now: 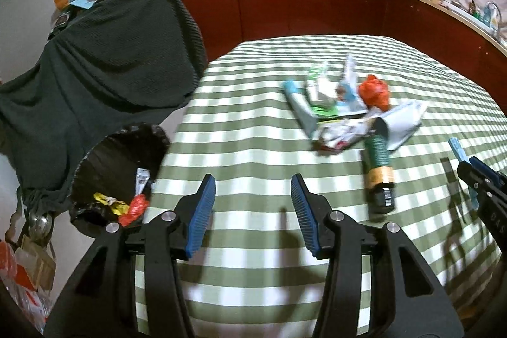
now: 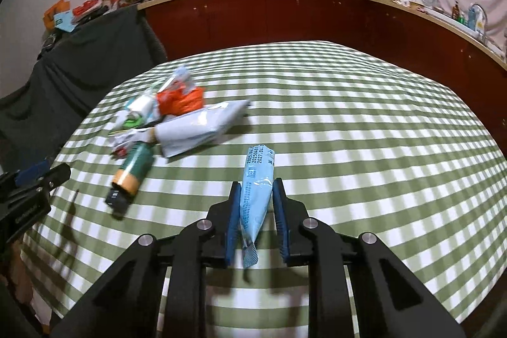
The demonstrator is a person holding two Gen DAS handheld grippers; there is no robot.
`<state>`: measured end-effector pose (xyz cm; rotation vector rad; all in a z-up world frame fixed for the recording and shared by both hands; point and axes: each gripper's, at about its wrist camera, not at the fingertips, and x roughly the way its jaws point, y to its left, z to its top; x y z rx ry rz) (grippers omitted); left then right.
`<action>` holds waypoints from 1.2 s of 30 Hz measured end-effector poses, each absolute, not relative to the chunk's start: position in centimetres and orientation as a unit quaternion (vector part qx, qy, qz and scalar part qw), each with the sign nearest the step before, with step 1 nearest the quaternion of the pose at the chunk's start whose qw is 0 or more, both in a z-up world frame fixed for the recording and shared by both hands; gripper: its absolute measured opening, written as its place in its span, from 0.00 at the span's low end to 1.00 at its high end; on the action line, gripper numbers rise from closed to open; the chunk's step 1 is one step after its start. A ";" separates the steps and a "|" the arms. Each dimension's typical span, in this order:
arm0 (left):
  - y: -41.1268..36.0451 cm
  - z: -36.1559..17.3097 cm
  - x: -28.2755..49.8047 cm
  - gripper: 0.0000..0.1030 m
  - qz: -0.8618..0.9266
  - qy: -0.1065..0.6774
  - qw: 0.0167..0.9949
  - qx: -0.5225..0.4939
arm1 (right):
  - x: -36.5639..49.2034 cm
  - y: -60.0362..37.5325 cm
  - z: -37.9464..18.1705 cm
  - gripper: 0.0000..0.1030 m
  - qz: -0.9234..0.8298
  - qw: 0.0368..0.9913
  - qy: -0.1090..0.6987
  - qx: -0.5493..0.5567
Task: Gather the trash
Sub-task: 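Grasp the green bottle with the left tool while the right tool holds the blue tube, then carry the green bottle and blue tube over the bin and open both tools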
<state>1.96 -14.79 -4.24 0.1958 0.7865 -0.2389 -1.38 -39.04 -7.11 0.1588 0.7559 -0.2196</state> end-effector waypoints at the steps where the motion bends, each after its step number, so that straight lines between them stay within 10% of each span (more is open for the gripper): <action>1: -15.2 -4.2 1.8 0.53 -0.118 0.381 0.912 0.096 | -1.5 -39.4 -7.1 0.21 -0.110 0.920 0.368 0.078; 20: -23.1 -5.1 0.4 0.58 -0.148 0.377 0.904 0.138 | -2.8 -43.8 -6.9 0.21 -0.106 0.923 0.356 0.105; 28: -24.1 -6.4 1.0 0.23 -0.159 0.394 0.893 0.147 | -2.9 -43.8 -7.0 0.21 -0.093 0.923 0.357 0.112; 36: -23.0 -6.3 0.5 0.22 -0.166 0.389 0.895 0.144 | -2.8 -43.3 -7.0 0.21 -0.090 0.924 0.357 0.107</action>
